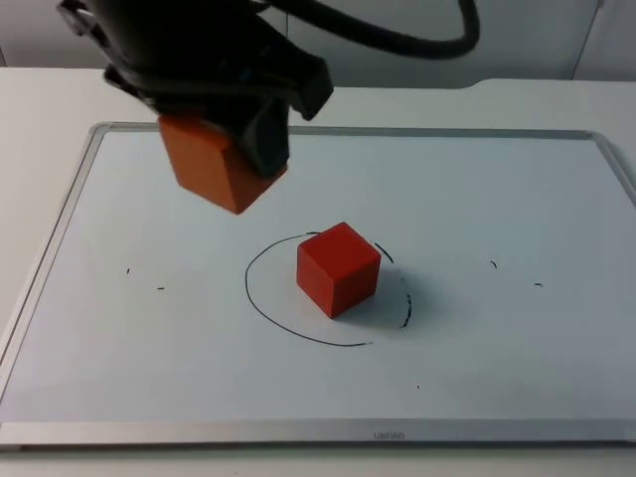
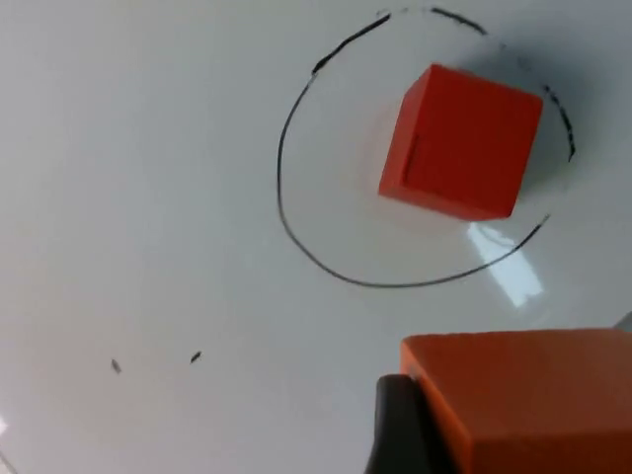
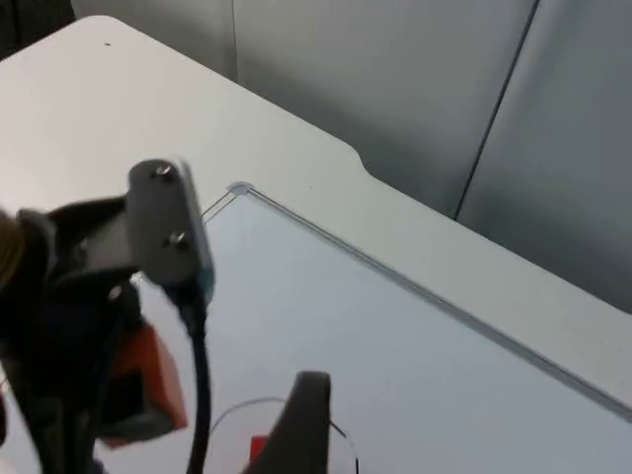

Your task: Pick up one cube with the left hand and another cube with the right hand. First place the cube in the right hand at the target position, then stack the cube in the left hand on top.

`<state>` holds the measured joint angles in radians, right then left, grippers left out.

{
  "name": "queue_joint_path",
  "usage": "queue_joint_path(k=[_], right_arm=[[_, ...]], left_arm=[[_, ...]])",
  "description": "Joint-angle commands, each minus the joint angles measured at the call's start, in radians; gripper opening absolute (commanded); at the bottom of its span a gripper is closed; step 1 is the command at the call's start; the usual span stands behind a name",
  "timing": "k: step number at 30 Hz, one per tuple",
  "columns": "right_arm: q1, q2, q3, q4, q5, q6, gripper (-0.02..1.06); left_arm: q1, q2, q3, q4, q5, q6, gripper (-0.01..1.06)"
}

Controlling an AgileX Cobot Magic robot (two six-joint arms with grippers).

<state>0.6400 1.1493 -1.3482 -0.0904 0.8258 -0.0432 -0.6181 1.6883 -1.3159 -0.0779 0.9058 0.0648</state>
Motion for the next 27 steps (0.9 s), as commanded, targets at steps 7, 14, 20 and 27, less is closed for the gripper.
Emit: queue_joint_path(k=[7, 14, 20, 27], right_arm=[[-0.003, -0.349, 0.288, -0.021, -0.053, -0.01, 0.85], [-0.003, -0.58, 0.359, -0.02, 0.012, 0.021, 0.85], [-0.003, -0.628, 0.359, -0.025, 0.052, 0.037, 0.85], [-0.003, -0.626, 0.359, -0.025, 0.066, 0.037, 0.84]], left_arm=[[-0.09, 0.156, -0.172, 0.003, -0.006, 0.034, 0.0], [-0.095, 0.291, -0.21, 0.016, -0.042, 0.087, 0.0], [-0.095, 0.352, -0.262, 0.032, -0.048, 0.093, 0.0], [-0.095, 0.405, -0.32, 0.032, -0.038, 0.124, 0.0]])
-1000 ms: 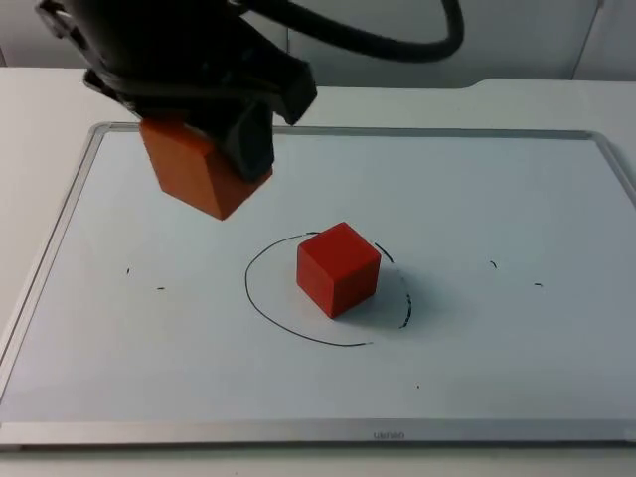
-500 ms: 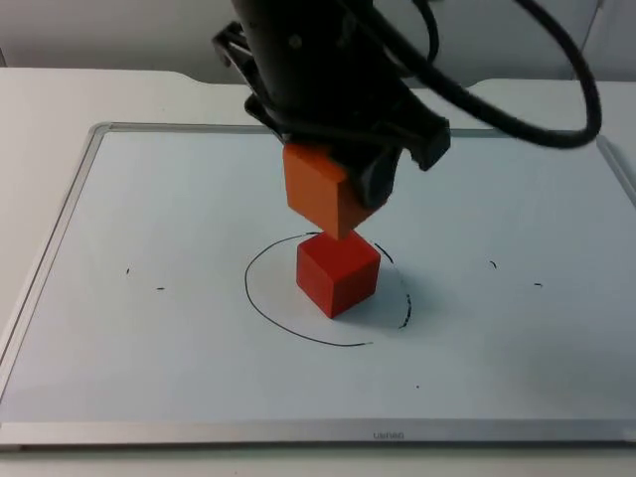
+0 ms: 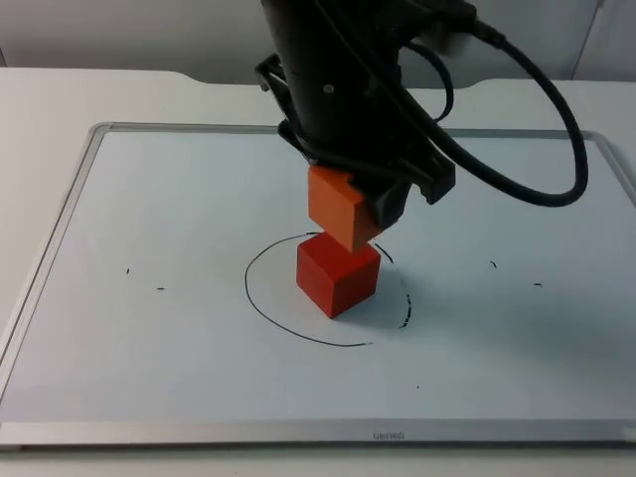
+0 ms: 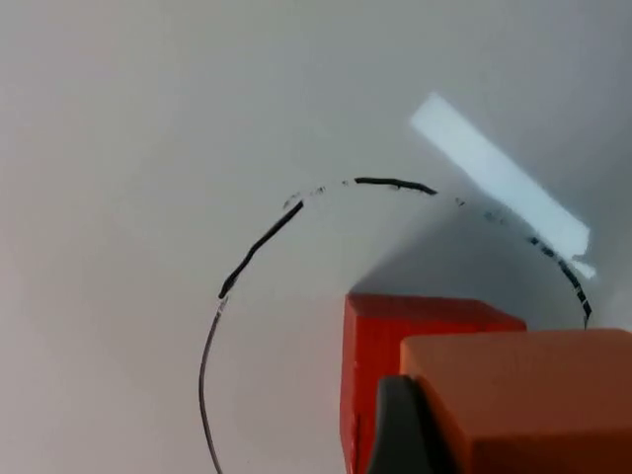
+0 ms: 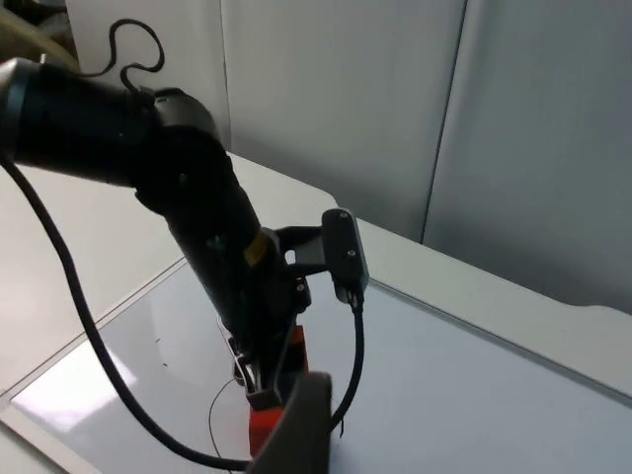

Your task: Pick up one cube with the left hand and another cube with the right hand. First place the cube in the right hand at the target position, then stack the cube in the left hand on top.

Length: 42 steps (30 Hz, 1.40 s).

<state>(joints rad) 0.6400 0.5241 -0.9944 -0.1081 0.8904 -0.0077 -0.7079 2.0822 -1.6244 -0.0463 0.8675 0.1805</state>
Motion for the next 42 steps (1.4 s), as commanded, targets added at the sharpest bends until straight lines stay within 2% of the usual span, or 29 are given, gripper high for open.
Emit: queue_joint_path(k=[1, 14, 24, 42], right_arm=[[-0.003, 0.0, 0.005, -0.008, 0.002, 0.002, 0.84], [-0.003, 0.0, 0.005, -0.008, -0.001, 0.008, 0.84], [-0.003, 0.0, 0.005, -0.005, -0.005, 0.008, 0.84], [-0.003, 0.0, 0.005, -0.002, -0.005, 0.008, 0.84]], left_arm=[[-0.005, 0.018, -0.017, 0.0, 0.003, 0.012, 0.0], [0.019, 0.036, -0.017, 0.028, 0.004, 0.028, 0.0], [0.019, 0.036, -0.017, -0.013, -0.014, 0.054, 0.0], [0.019, 0.092, -0.017, -0.025, 0.017, 0.056, 0.0]])
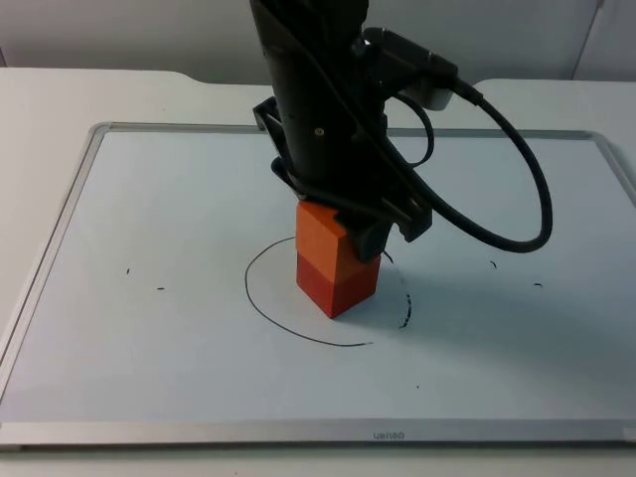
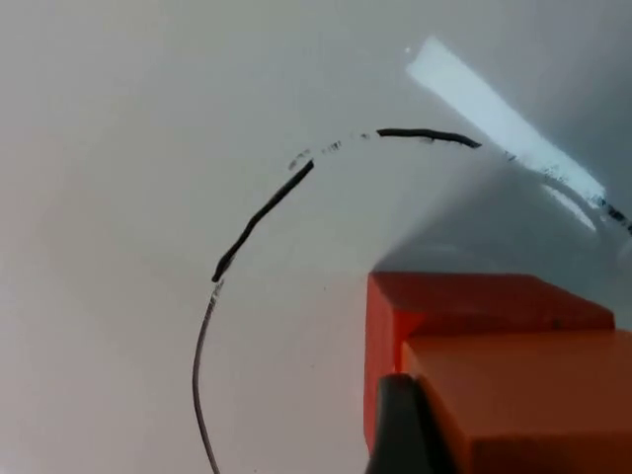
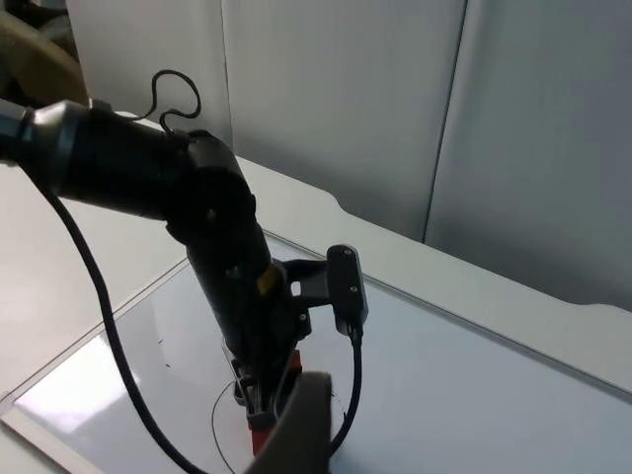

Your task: Pick up one cube with the left hand and another cube with the right hand. First place the cube in the right hand at the target position, then stack the cube in the left hand on top.

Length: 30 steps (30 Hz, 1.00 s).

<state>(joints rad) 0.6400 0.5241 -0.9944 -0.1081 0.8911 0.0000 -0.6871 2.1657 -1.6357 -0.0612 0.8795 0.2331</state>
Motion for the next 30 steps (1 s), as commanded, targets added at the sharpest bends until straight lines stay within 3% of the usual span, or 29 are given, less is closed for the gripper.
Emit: queue_joint_path(k=[1, 7, 11, 12, 13, 15, 16, 18, 30], right_arm=[[-0.003, 0.0, 0.005, -0.002, -0.006, 0.0, 0.84], [-0.003, 0.0, 0.005, -0.002, -0.006, 0.0, 0.84], [-0.003, 0.0, 0.005, -0.002, -0.006, 0.0, 0.84], [-0.003, 0.0, 0.005, -0.002, -0.006, 0.0, 0.84], [-0.003, 0.0, 0.005, -0.002, -0.006, 0.0, 0.84], [-0.003, 0.0, 0.005, -0.006, -0.006, 0.0, 0.84], [-0.003, 0.0, 0.005, -0.006, -0.006, 0.0, 0.84], [-0.003, 0.0, 0.005, -0.01, -0.006, 0.0, 0.84], [-0.003, 0.0, 0.005, -0.021, -0.032, -0.01, 0.84]], left_arm=[[-0.002, 0.009, -0.005, -0.011, 0.005, 0.003, 0.0], [-0.002, 0.009, -0.005, -0.011, 0.001, 0.003, 0.07], [-0.002, 0.009, -0.005, -0.011, 0.001, 0.003, 0.39], [-0.002, 0.009, -0.005, -0.011, 0.001, 0.003, 0.39], [-0.002, 0.006, -0.005, -0.008, -0.001, 0.003, 0.55], [-0.002, -0.003, -0.005, -0.008, 0.001, 0.001, 0.72], [-0.002, -0.003, -0.005, -0.008, 0.001, 0.001, 0.72], [-0.002, -0.02, -0.005, -0.008, 0.005, 0.001, 0.82], [-0.002, -0.233, -0.006, -0.008, 0.048, 0.001, 0.83]])
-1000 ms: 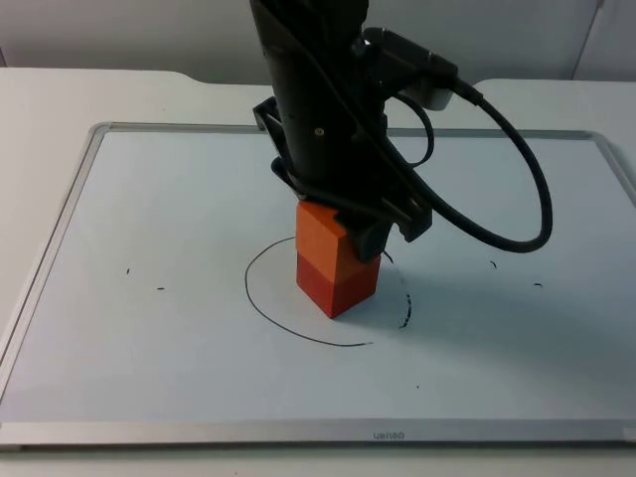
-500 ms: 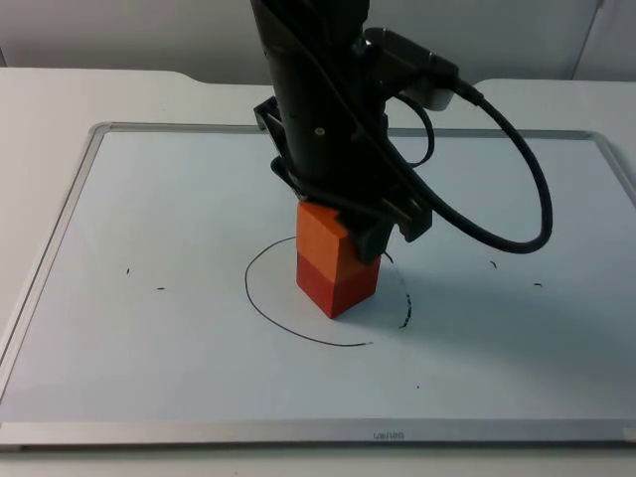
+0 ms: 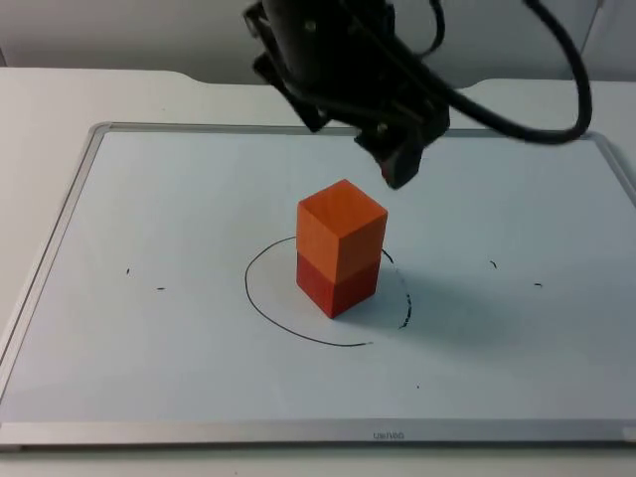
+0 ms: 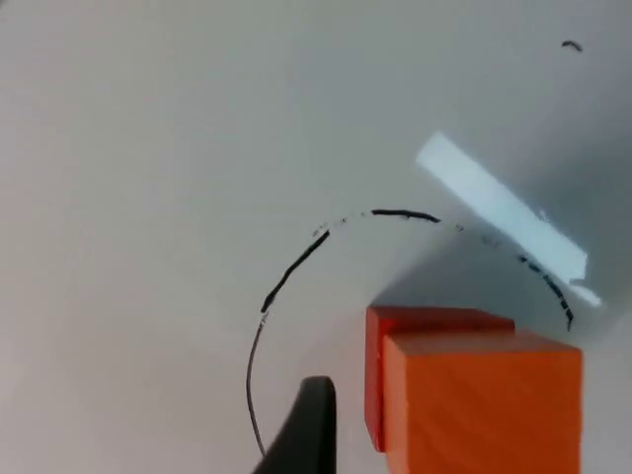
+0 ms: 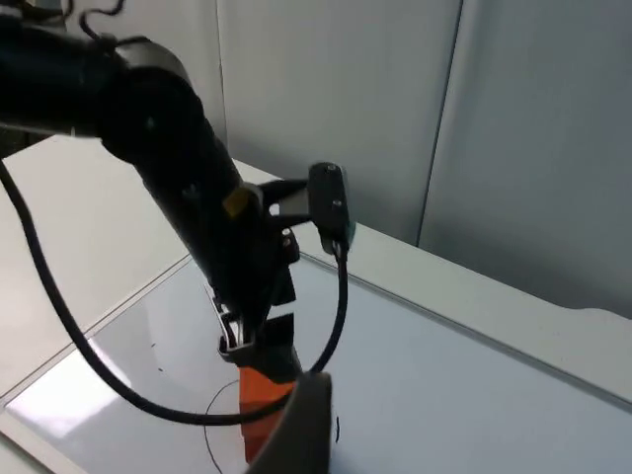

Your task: Pick up one cube with the left hand and another cube with the right hand. First place the cube in the right hand at the target position, then stack the cube in the left hand on top.

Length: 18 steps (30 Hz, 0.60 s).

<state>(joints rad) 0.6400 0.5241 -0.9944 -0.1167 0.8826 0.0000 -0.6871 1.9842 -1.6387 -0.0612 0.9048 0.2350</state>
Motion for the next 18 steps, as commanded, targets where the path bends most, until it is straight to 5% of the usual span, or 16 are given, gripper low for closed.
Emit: queue_joint_path(k=[1, 14, 18], right_arm=[[-0.003, 0.0, 0.005, -0.012, -0.024, -0.01, 0.84], [-0.003, 0.0, 0.005, -0.017, -0.057, -0.071, 0.84], [-0.003, -0.019, 0.005, 0.044, -0.055, -0.165, 0.84]], left_arm=[[-0.002, -0.052, -0.003, -0.008, 0.023, -0.001, 0.83], [-0.004, -0.437, 0.001, 0.02, 0.226, -0.01, 0.83], [-0.004, -0.586, 0.048, -0.01, 0.279, -0.008, 0.83]])
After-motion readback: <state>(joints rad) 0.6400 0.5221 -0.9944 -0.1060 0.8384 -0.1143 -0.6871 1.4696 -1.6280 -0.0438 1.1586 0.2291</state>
